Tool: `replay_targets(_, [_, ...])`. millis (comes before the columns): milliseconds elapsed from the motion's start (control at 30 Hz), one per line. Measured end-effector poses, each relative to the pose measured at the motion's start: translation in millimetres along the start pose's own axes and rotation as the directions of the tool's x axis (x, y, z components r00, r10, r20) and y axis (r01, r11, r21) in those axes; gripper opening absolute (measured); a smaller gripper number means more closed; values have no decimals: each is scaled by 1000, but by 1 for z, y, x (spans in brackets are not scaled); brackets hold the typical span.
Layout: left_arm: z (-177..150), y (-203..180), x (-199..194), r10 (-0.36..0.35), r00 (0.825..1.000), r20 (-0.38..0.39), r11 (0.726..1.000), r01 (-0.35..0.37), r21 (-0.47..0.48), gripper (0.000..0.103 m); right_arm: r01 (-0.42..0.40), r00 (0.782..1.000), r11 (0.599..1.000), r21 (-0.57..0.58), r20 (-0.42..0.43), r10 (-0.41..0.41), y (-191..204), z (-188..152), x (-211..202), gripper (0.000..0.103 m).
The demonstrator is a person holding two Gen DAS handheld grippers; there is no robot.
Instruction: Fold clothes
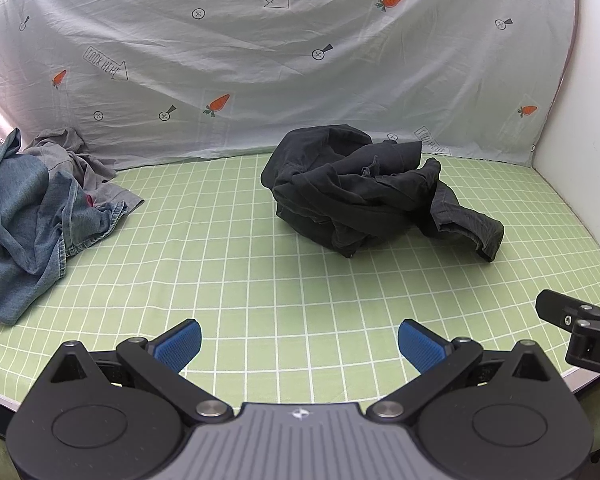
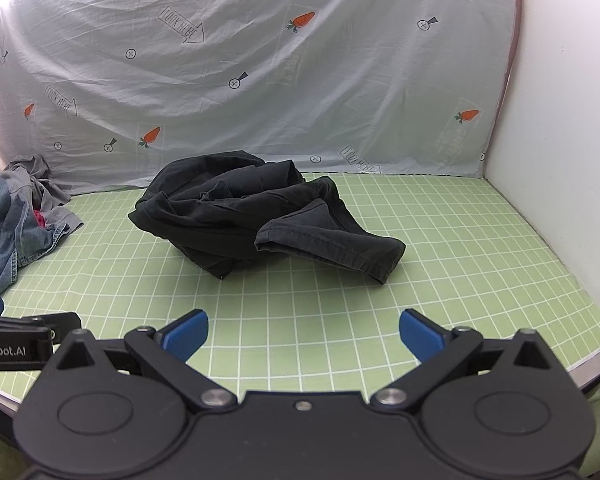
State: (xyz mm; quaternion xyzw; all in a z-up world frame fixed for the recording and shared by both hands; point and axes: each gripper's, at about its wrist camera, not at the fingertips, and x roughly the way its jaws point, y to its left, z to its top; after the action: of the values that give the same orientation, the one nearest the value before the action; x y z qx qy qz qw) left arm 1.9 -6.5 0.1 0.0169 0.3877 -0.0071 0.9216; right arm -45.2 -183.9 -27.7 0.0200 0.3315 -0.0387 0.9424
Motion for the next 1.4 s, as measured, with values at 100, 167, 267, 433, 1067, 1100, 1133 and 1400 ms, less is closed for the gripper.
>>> replay_targets(100, [0, 1, 0, 0, 1000, -2, 1000, 0, 1, 103, 2, 1000, 1000, -3, 1, -2, 2, -1, 1, 103])
replay_targets(167, [0, 1, 0, 0, 1000, -3, 1000, 0, 1, 103, 1, 1000, 1000, -3, -1, -1, 2, -1, 2, 103])
replay_targets(267, [1, 1, 1, -1, 1000, -4, 1000, 1, 3, 103, 1, 1000, 1000, -5, -2, -1, 2, 0, 3, 103])
replay_targets(433, [1, 0, 2, -2, 1000, -6, 1000, 2, 7, 103, 4, 1000, 1000, -6, -2, -4, 2, 0, 3, 103])
replay_targets(1067, [2, -2, 3, 0, 1000, -8, 1000, 0, 14, 103, 6, 1000, 1000, -5, -3, -6, 0, -1, 5, 103])
replay_targets(1100, [2, -2, 3, 1, 1000, -8, 1000, -1, 15, 103, 6, 1000, 1000, -5, -3, -6, 1, -1, 5, 103])
replay_targets(1133, [2, -3, 3, 2, 1000, -8, 1000, -2, 15, 103, 6, 1000, 1000, -5, -3, -6, 1, -1, 5, 103])
replay_targets(1400, [3, -12, 6, 23, 1000, -20, 1000, -24, -9, 103, 3, 1000, 1000, -11, -15, -3, -12, 2, 12, 103])
